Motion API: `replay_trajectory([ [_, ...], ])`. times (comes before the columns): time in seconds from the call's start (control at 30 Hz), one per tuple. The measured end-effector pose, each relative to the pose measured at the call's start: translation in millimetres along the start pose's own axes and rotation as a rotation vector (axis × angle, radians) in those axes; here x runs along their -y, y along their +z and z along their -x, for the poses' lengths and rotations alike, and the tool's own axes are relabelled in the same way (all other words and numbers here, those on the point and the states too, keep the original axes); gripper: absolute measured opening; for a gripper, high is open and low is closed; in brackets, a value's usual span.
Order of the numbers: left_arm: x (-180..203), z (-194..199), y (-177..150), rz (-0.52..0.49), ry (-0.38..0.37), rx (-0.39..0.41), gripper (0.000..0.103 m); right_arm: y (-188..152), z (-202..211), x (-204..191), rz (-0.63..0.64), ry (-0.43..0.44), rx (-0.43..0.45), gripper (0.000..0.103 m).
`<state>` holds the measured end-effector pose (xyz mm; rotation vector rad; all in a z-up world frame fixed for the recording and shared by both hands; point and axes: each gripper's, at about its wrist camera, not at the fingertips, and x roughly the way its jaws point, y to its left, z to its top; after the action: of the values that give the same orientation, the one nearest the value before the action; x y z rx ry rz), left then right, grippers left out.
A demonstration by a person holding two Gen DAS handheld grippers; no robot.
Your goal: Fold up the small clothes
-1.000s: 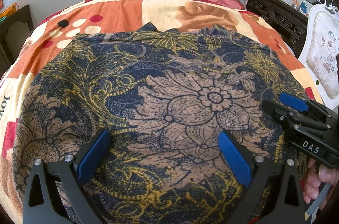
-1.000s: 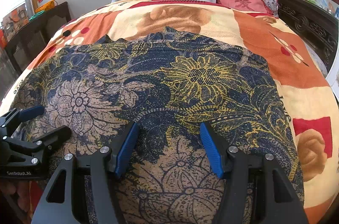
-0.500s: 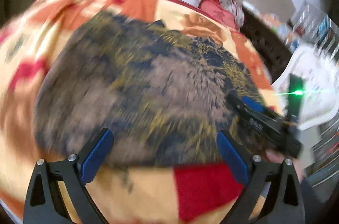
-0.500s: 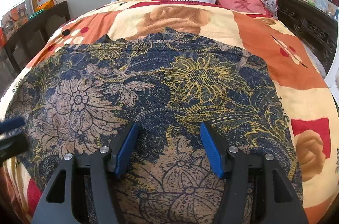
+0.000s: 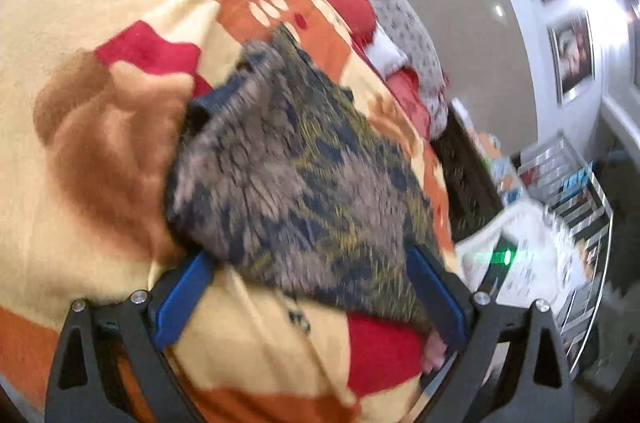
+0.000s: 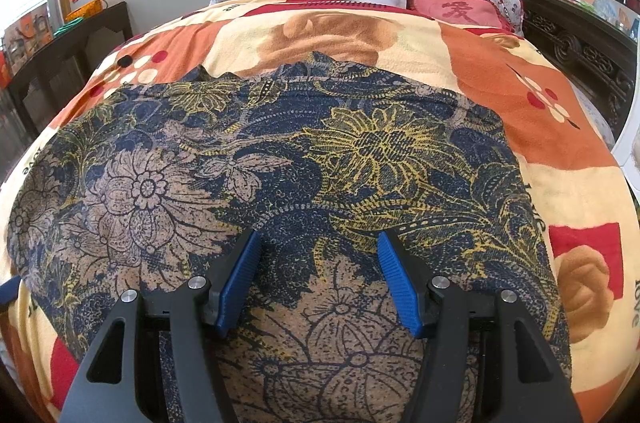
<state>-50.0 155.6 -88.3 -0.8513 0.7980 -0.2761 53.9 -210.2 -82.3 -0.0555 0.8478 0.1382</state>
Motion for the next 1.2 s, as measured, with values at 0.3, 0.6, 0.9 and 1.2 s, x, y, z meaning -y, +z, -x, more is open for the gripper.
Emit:
replay_trajectory([
  [0.3,23.4,-2.0,12.0,-0.048,0.050,0.091,0.093,0.7,0.0,0.2,-0.002,0.003,0.000,0.071],
  [0.6,13.4,-10.9,7.9,-0.087,0.095,0.070,0.090,0.2,0.3,0.7,-0.004,0.006,0.001,0.071],
  [0.9,-16.5,-10.6,27.2,0.075,0.187,0.113,0.042,1.2,-0.5,-0.1,-0.005,0.006,0.002,0.071],
  [1.2,3.3,-4.5,24.8,-0.073,0.302,0.157,0.013,2.3,-1.6,-0.4,-0.006,0.000,-0.012,0.071],
])
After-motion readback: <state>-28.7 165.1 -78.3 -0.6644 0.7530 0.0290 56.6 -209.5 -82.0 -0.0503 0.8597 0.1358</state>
